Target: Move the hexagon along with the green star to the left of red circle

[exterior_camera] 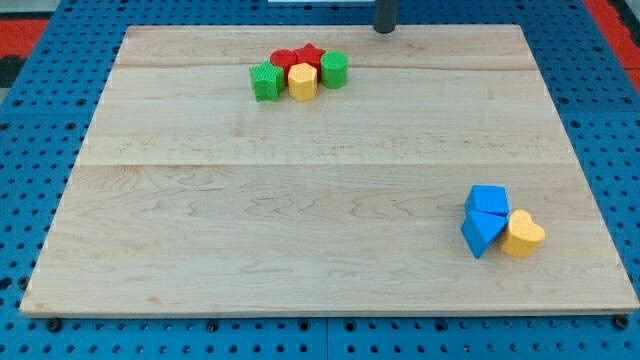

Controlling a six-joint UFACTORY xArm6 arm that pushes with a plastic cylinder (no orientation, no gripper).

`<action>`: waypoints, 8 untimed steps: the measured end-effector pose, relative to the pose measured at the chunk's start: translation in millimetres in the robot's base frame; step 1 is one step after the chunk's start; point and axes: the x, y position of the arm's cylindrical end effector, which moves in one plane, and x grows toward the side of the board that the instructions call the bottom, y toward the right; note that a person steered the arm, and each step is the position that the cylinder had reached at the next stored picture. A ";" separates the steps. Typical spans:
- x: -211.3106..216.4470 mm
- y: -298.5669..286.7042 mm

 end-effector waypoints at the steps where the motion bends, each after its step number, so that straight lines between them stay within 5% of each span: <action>1: 0.5 -2.3; 3: 5.5 -3.0; 6: 134.8 4.3; 8: 131.4 -84.1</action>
